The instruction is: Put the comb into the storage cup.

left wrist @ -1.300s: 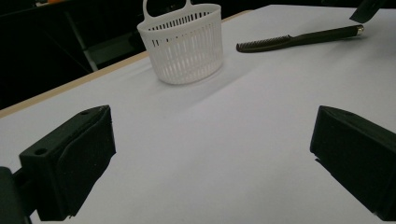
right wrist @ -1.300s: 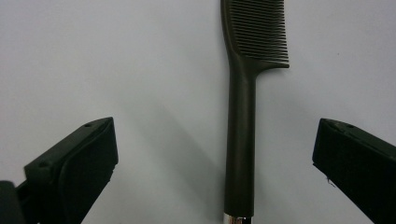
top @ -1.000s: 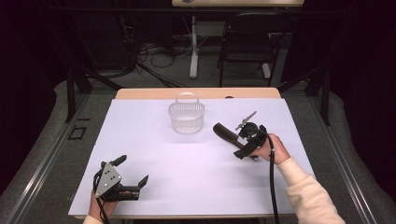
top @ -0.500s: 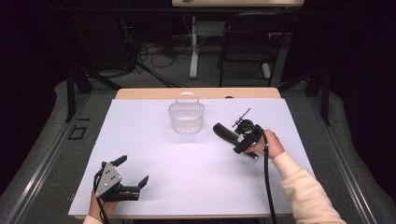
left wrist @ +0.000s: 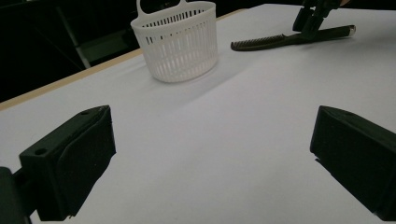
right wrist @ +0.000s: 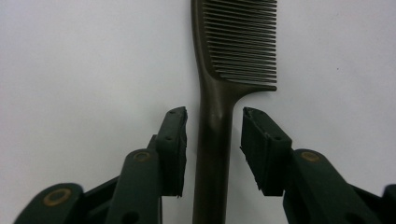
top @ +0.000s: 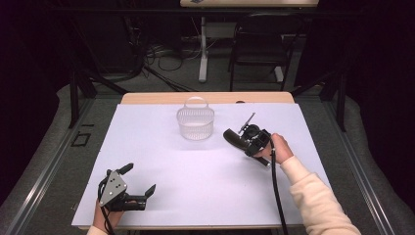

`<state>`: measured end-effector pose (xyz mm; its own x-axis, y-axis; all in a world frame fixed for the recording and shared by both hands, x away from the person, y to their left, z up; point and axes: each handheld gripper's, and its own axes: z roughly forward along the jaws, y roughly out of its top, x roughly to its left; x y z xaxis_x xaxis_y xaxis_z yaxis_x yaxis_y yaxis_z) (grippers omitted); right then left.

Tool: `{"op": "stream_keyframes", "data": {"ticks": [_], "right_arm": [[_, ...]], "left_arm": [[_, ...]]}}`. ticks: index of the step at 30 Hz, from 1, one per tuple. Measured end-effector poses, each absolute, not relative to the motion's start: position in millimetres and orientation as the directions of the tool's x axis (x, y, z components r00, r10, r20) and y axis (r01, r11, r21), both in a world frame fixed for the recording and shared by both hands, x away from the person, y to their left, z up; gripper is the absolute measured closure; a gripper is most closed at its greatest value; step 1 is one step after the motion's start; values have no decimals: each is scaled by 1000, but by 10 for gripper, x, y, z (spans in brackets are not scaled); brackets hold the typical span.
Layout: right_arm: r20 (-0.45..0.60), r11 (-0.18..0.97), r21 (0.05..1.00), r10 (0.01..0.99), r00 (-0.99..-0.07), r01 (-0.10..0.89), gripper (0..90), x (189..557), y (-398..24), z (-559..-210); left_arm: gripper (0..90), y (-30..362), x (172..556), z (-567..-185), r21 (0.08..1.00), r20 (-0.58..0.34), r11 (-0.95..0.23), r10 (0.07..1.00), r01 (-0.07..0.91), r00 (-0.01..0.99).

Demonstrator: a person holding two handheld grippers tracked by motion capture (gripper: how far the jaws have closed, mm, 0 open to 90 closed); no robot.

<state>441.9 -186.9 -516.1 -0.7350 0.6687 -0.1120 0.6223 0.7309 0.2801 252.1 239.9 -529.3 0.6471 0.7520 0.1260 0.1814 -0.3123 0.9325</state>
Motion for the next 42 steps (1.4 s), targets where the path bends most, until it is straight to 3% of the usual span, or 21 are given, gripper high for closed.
{"op": "stream_keyframes", "data": {"ticks": [20, 42], "right_arm": [[-109, 715, 239, 692, -713, 657, 692, 4485, -1838, -5261], [-32, 631, 342, 749, -662, 697, 727, 4429, -1929, -5235]], "left_arm": [[0, 2405, 2530, -5300, 933, 121, -309, 750, 183, 651], [0, 2404, 2530, -5301, 933, 116, -308, 750, 189, 651]]}}
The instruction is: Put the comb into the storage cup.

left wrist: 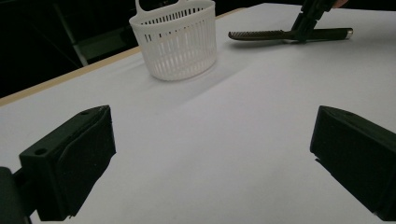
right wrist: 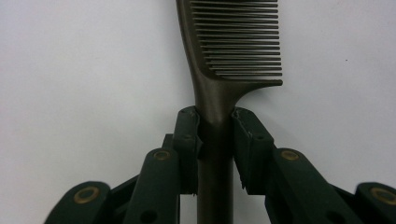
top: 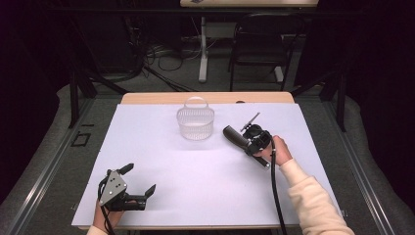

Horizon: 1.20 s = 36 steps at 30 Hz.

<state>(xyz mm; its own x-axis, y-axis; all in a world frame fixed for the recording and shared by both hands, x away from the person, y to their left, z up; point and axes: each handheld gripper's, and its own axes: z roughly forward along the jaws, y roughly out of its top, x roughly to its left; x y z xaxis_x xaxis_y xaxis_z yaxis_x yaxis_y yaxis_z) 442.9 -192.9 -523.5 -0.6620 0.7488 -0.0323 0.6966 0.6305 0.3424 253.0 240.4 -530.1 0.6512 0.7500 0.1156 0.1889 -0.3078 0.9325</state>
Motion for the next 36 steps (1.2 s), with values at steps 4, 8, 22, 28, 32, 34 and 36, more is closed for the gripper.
{"op": "stream_keyframes", "data": {"ticks": [4, 8, 22, 28, 32, 34, 36], "right_arm": [[-22, 617, 371, 753, -657, 694, 727, 4403, -1962, -5213], [-20, 608, 398, 755, -656, 687, 727, 4381, -2012, -5177], [-22, 588, 487, 748, -664, 646, 727, 4272, -2121, -5053], [-25, 589, 507, 740, -672, 630, 727, 4237, -2137, -5014], [-26, 582, 528, 739, -673, 619, 727, 4221, -2150, -4997], [-28, 583, 535, 736, -677, 611, 727, 4218, -2156, -4987], [-29, 584, 536, 735, -678, 610, 727, 4214, -2163, -4968]], "left_arm": [[0, 2404, 2531, -5301, 931, 117, -310, 750, 191, 651], [0, 2404, 2533, -5303, 930, 120, -314, 749, 189, 652], [0, 2401, 2534, -5307, 930, 120, -314, 749, 189, 651], [0, 2401, 2535, -5308, 931, 120, -313, 750, 189, 650], [0, 2401, 2531, -5306, 931, 121, -313, 750, 188, 650], [0, 2401, 2533, -5307, 930, 121, -314, 750, 189, 650], [0, 2400, 2532, -5308, 931, 122, -313, 750, 187, 650]]}}
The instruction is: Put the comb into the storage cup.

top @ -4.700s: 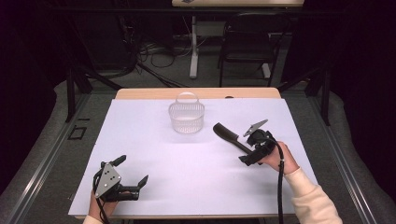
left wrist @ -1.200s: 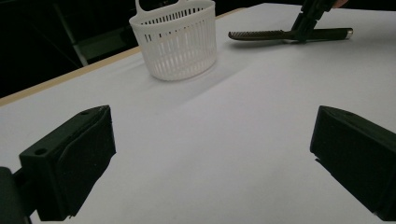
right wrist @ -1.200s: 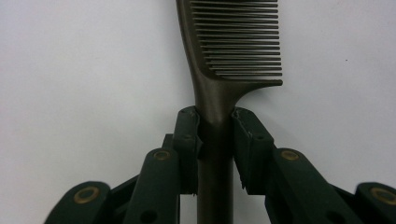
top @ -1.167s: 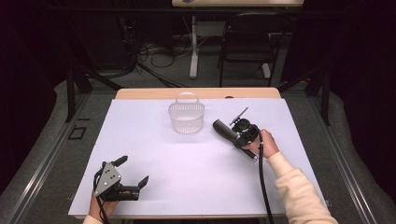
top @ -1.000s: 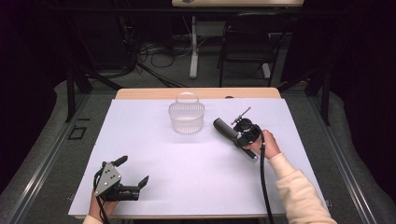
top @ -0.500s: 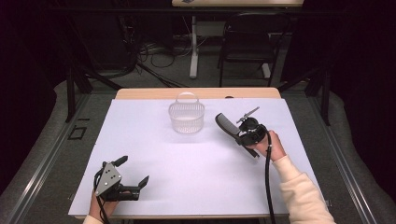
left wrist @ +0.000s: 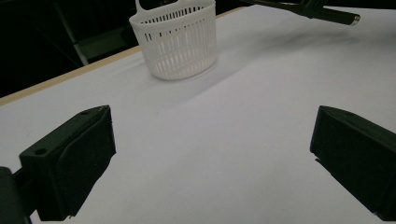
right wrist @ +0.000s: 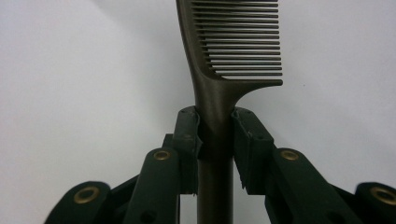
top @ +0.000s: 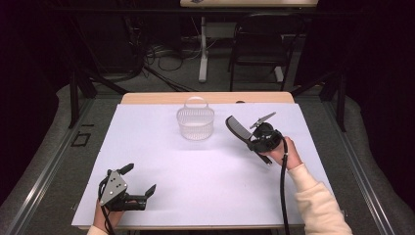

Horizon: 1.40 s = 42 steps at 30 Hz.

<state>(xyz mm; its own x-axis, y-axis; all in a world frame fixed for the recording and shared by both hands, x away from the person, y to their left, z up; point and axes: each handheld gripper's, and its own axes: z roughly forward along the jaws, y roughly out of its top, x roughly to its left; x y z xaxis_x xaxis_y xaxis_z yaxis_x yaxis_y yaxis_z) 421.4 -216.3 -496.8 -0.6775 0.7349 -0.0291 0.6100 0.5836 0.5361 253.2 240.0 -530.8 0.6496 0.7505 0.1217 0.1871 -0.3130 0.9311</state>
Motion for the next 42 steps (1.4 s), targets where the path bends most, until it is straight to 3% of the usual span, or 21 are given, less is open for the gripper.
{"op": "stream_keyframes", "data": {"ticks": [42], "right_arm": [[-41, 541, 656, 722, -690, 527, 727, 4124, -2122, -4820]], "left_arm": [[0, 2395, 2531, -5303, 933, 112, -305, 751, 191, 651]]}}
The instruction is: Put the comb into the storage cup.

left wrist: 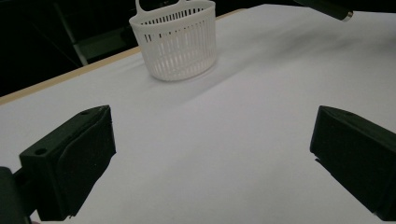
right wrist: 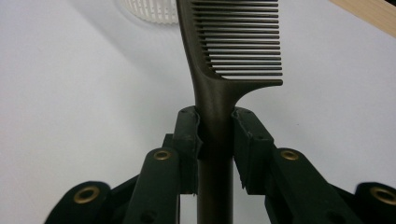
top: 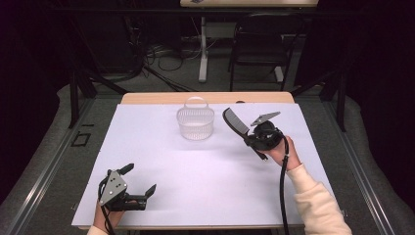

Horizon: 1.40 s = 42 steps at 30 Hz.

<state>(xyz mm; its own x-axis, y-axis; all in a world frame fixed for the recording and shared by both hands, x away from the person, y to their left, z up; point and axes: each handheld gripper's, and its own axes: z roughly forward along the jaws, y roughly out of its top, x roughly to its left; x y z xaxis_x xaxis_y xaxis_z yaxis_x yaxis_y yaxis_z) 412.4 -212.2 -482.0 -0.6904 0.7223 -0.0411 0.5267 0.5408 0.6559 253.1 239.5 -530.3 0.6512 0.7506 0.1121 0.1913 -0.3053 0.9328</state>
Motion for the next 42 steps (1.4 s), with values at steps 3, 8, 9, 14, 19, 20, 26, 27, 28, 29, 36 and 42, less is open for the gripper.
{"op": "stream_keyframes", "data": {"ticks": [3, 8, 9, 14, 19, 20, 26, 27, 28, 29, 36, 42], "right_arm": [[-40, 535, 666, 721, -691, 520, 727, 4123, -2105, -4825], [-40, 523, 685, 722, -690, 507, 727, 4117, -2085, -4820], [-43, 526, 683, 721, -692, 506, 727, 4115, -2082, -4816], [-46, 522, 695, 719, -693, 495, 727, 4100, -2052, -4806], [-49, 515, 710, 717, -696, 480, 727, 4093, -2028, -4797], [-51, 515, 712, 717, -696, 478, 727, 4091, -2023, -4793], [-62, 515, 721, 715, -696, 464, 727, 4087, -1982, -4779], [-64, 515, 722, 715, -696, 462, 727, 4088, -1976, -4776], [-66, 515, 725, 713, -698, 457, 727, 4091, -1971, -4771], [-66, 513, 727, 714, -697, 457, 727, 4091, -1962, -4765], [-85, 521, 733, 708, -701, 437, 727, 4109, -1897, -4705], [-98, 523, 741, 704, -703, 421, 727, 4135, -1851, -4642]], "left_arm": [[0, 2394, 2531, -5303, 933, 110, -303, 751, 192, 652], [0, 2395, 2531, -5303, 935, 105, -298, 752, 193, 651], [0, 2396, 2533, -5302, 934, 108, -302, 750, 192, 653], [0, 2392, 2533, -5303, 934, 108, -301, 751, 193, 651], [0, 2390, 2534, -5304, 933, 108, -302, 751, 194, 651], [0, 2391, 2534, -5304, 933, 108, -302, 752, 193, 651], [0, 2391, 2532, -5303, 934, 109, -301, 753, 193, 648], [0, 2392, 2533, -5303, 933, 111, -303, 754, 193, 648], [0, 2392, 2533, -5303, 933, 111, -303, 753, 192, 649], [0, 2389, 2531, -5303, 933, 110, -302, 755, 194, 647], [0, 2393, 2530, -5303, 934, 110, -301, 755, 192, 647], [0, 2394, 2529, -5302, 934, 109, -300, 754, 192, 647]]}}
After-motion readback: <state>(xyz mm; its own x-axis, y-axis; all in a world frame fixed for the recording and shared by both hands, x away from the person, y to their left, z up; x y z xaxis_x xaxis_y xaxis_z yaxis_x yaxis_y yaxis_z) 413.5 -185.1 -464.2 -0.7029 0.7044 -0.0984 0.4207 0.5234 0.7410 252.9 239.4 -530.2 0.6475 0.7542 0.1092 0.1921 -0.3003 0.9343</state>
